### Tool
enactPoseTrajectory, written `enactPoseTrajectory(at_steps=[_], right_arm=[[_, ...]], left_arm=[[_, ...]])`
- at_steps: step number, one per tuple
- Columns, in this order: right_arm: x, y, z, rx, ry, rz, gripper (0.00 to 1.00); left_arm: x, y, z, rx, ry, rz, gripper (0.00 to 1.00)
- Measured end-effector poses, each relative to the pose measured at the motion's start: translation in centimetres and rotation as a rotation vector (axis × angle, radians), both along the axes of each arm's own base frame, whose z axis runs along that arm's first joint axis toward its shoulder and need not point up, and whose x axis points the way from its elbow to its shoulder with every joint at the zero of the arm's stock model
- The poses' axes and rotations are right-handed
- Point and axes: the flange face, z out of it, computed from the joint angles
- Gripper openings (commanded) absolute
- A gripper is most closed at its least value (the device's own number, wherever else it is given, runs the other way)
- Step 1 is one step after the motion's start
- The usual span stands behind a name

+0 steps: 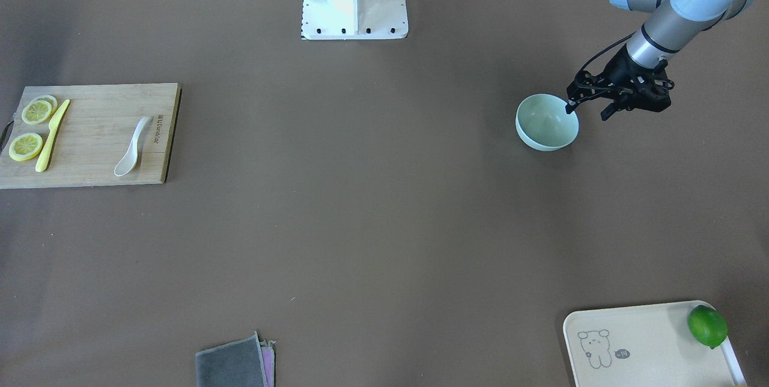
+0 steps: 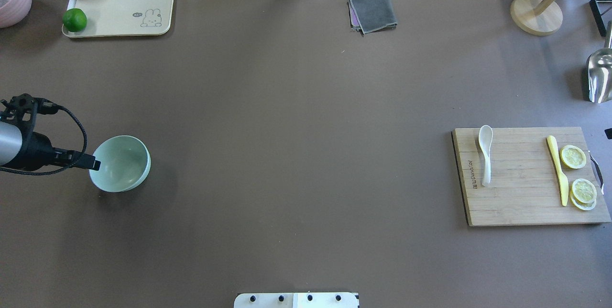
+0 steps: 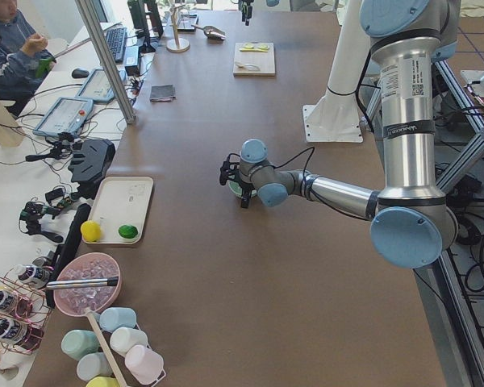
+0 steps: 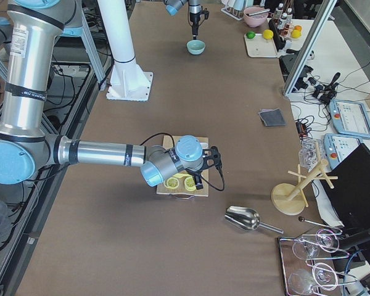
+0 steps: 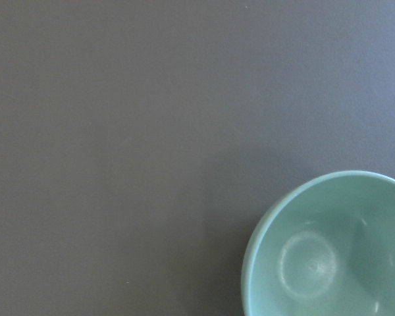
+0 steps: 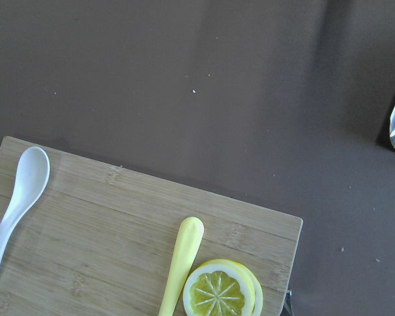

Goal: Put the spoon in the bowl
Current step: 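Move the left gripper to the pale green bowl rim and grasp it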

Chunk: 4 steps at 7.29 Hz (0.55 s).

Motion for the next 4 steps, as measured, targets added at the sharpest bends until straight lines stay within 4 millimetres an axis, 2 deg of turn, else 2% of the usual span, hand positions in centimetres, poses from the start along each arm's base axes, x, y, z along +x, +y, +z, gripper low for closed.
enactPoseTrajectory(at_steps=[1, 2, 3, 4], right_arm=[[-0.29, 0.12, -0.01, 0.004, -0.002, -0.007, 1.00], [-0.47, 0.19, 0.00, 0.004, -0.003, -0.011, 0.99], [-0.60, 0.30, 0.07, 0.000, -0.003, -0.014, 0.98], [-0.64, 0.43, 0.15, -0.004, -0.004, -0.015, 0.98]], left_arm=[[0.88, -0.20, -0.04, 0.001, 0.001, 0.009, 0.41], [1.40, -0.38, -0.13, 0.003, 0.002, 0.013, 0.18], [1.63, -0.47, -0.16, 0.003, 0.003, 0.015, 0.00], [1.69, -0.51, -0.16, 0.003, 0.003, 0.015, 0.00]])
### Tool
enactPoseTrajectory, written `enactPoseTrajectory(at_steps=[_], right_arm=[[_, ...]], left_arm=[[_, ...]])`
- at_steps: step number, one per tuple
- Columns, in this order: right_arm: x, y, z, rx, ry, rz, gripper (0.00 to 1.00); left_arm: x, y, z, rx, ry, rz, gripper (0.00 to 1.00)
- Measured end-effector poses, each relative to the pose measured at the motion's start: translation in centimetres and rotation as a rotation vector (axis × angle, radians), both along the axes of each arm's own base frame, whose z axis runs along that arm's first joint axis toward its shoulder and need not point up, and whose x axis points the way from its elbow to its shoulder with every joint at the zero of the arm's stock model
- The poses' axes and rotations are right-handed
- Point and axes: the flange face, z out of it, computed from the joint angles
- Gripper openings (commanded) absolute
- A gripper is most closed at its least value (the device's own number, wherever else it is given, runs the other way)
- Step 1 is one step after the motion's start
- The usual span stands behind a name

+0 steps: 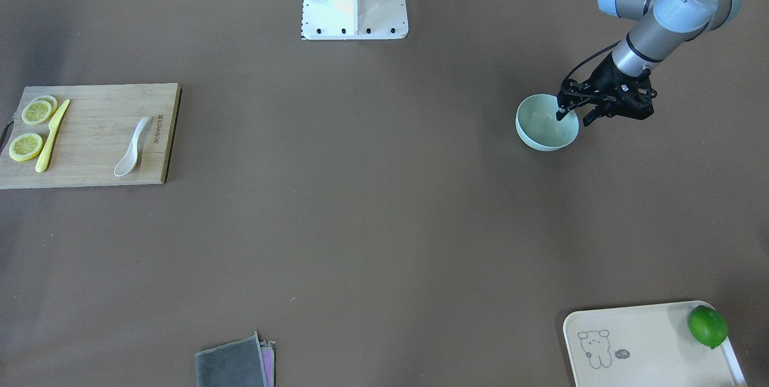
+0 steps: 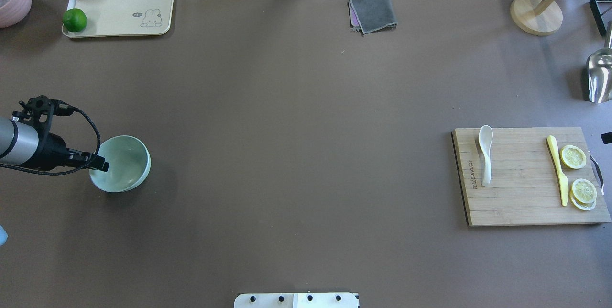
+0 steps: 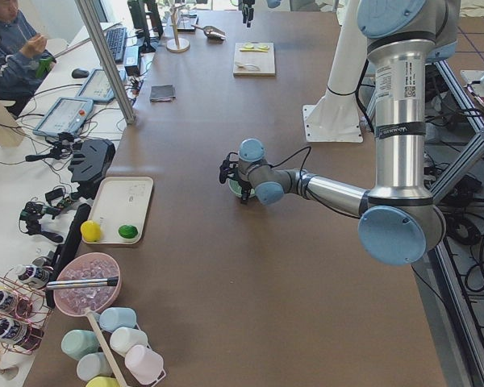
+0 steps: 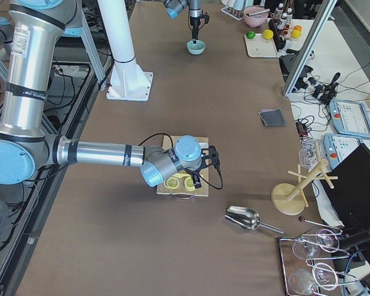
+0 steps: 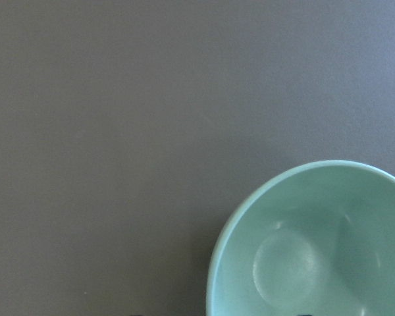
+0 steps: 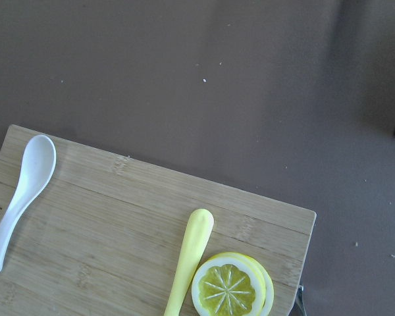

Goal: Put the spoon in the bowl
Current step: 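Move the left gripper to the pale green bowl rim and grasp it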

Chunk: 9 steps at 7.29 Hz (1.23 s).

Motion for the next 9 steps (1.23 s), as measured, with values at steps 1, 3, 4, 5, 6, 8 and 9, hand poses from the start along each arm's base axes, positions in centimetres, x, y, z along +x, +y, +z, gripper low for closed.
enactPoseTrajectory(at_steps=[1, 3, 4, 5, 6, 8, 9], right_arm=[[-0.1, 0.1, 0.0, -0.001, -0.001, -0.002, 0.97], [-0.7, 0.0, -0.3, 0.003, -0.002, -0.016, 0.97], [-1.4, -0.1, -0.7, 0.005, -0.005, -0.026, 0.96], [-2.3, 0.0, -1.7, -0.004, -0.011, -0.028, 0.96], [-3.6, 0.1, -3.0, -0.031, -0.016, -0.020, 0.96], [-6.4, 0.6, -5.9, -0.100, -0.032, 0.003, 0.96], [-8.3, 1.0, -7.2, -0.127, -0.023, 0.017, 0.96]], left_arm=[[0.0, 0.0, 0.0, -0.002, 0.001, -0.001, 0.00], [0.1, -0.1, -1.1, -0.044, 0.024, -0.038, 0.00], [0.4, -0.3, -2.7, -0.062, 0.051, -0.062, 0.00], [1.2, -0.7, -5.0, -0.082, 0.086, -0.085, 0.00], [3.1, -1.2, -8.2, -0.108, 0.120, -0.104, 0.00], [10.4, -1.5, -16.7, -0.160, 0.127, -0.148, 0.00], [14.7, -0.9, -21.7, -0.181, 0.093, -0.170, 0.00]])
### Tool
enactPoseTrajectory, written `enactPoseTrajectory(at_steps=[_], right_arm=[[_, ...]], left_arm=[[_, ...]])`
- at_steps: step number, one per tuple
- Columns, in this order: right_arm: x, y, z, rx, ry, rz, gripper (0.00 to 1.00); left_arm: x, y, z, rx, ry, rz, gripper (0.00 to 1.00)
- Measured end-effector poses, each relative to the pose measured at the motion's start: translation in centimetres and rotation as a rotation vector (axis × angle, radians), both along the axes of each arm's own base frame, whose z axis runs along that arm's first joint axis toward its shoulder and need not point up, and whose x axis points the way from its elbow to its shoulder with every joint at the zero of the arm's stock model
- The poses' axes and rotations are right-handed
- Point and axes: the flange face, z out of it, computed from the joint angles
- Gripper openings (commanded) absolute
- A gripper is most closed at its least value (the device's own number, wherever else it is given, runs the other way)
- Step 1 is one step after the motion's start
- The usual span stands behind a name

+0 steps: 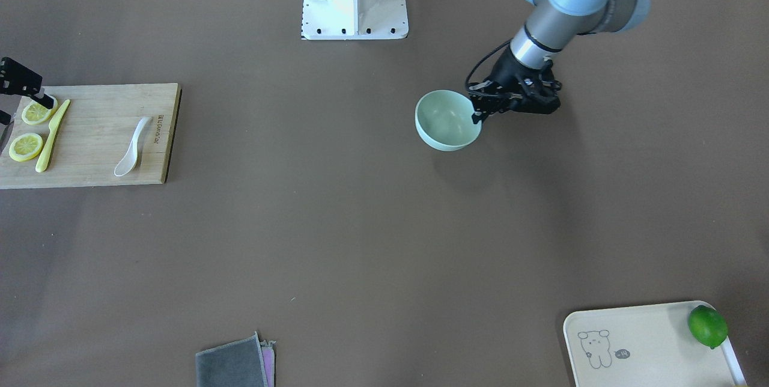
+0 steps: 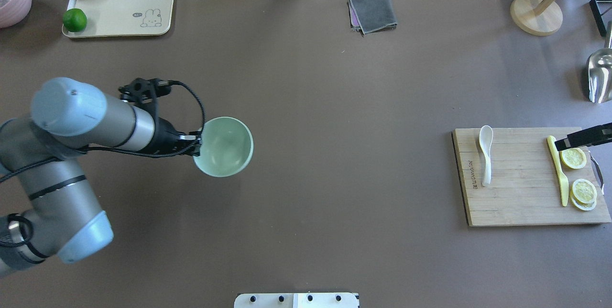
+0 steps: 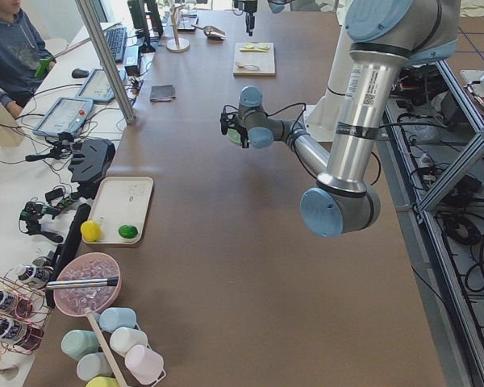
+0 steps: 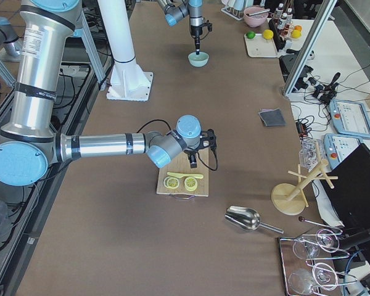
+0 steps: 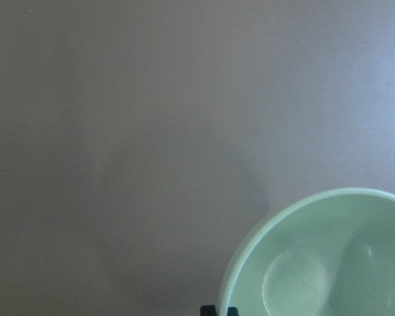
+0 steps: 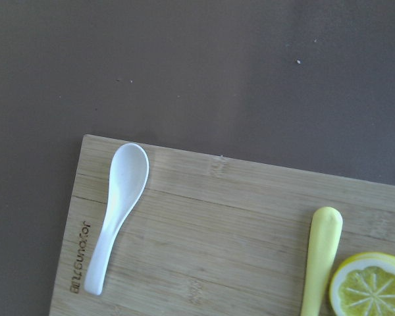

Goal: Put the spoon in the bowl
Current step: 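Move the left gripper to the pale green bowl rim and grasp it, then slide the bowl to center with left gripper while right gripper reaches the spoon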

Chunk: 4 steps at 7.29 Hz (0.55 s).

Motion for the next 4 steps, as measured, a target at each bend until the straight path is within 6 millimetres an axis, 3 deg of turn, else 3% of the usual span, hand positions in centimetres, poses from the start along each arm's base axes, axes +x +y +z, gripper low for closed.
enactPoseTrajectory(at_steps=[1, 2, 4], right_arm=[[-2.3, 0.3, -1.2, -0.019, 0.015, 0.013, 0.96], [-4.7, 0.5, -2.3, -0.043, 0.022, 0.022, 0.96], [-8.9, 1.0, -3.7, -0.087, 0.029, 0.033, 0.96]], left_arm=[[4.0, 1.4, -4.4, -0.010, -0.040, -0.006, 0.00], [7.1, 2.7, -7.1, -0.008, -0.071, -0.010, 0.00], [11.2, 3.0, -9.5, -0.002, -0.102, -0.013, 0.00]])
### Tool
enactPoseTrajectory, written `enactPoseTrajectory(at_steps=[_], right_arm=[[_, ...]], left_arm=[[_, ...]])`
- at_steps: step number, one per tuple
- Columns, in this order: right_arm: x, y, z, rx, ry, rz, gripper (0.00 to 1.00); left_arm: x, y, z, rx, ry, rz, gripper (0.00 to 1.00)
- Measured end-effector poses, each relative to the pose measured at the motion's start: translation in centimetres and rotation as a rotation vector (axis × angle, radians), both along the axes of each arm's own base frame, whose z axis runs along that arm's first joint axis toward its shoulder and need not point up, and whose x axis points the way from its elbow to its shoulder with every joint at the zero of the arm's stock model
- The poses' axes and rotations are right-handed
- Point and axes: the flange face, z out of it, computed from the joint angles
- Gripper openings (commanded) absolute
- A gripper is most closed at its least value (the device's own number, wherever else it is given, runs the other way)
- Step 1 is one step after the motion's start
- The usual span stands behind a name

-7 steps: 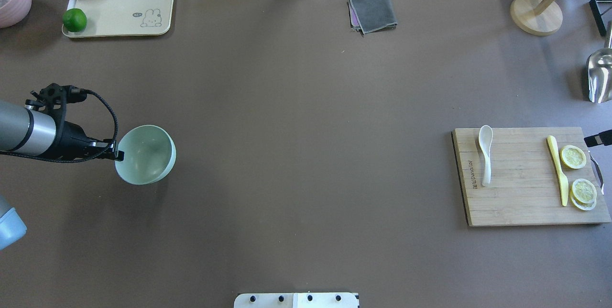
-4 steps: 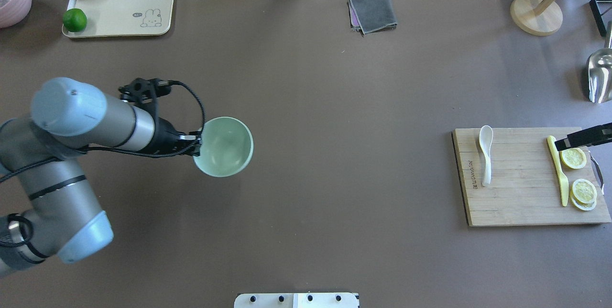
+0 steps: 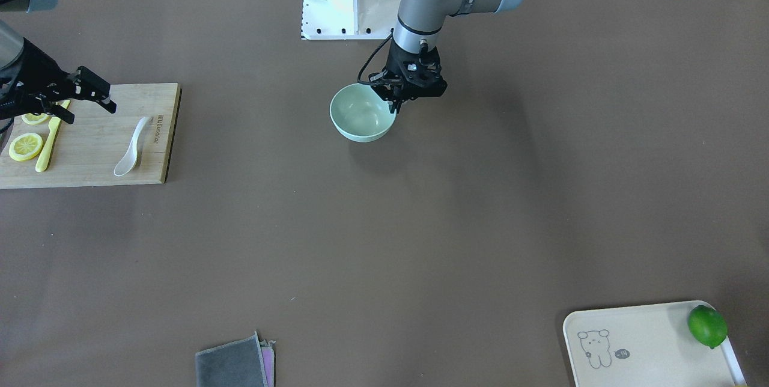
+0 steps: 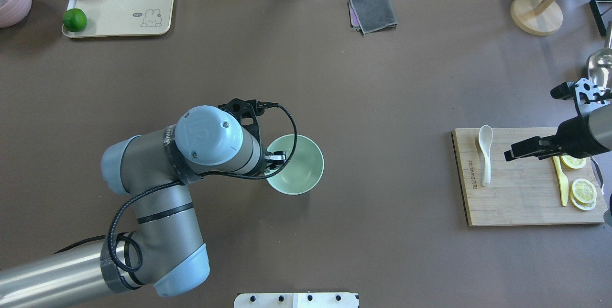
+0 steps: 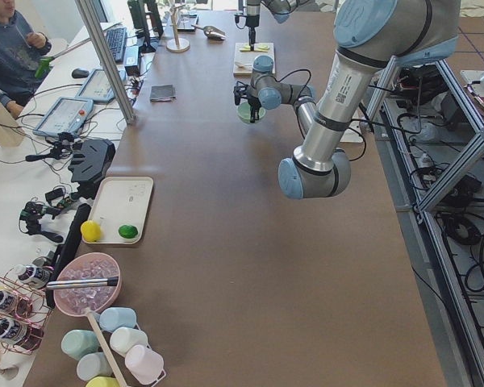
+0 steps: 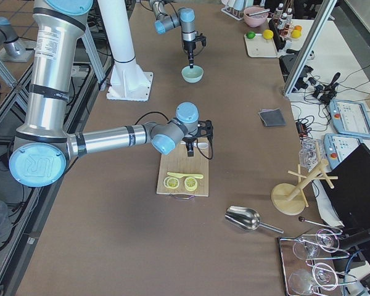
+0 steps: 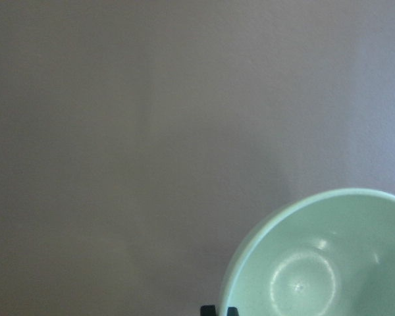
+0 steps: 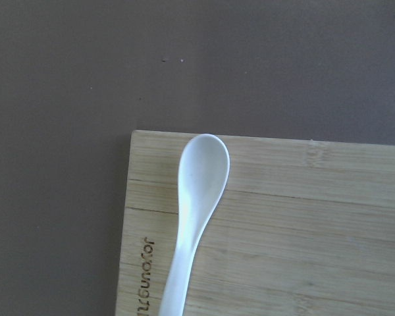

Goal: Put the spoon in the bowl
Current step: 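Slide the bowl to center with left gripper while right gripper reaches the spoon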

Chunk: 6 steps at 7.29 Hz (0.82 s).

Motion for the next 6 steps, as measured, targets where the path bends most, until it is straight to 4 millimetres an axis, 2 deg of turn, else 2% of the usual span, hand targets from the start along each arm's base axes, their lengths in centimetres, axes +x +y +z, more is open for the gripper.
enactPoseTrajectory(at_steps=[3, 6], right_arm=[[-4.3, 0.4, -1.2, -0.060, 0.011, 0.031, 0.90], [-5.8, -0.4, -0.2, -0.075, 0.070, 0.074, 0.87]], left_arm=[[1.7, -0.4, 0.0, -0.001, -0.020, -0.002, 0.00], [1.8, -0.5, 0.0, 0.008, -0.024, -0.013, 0.00]])
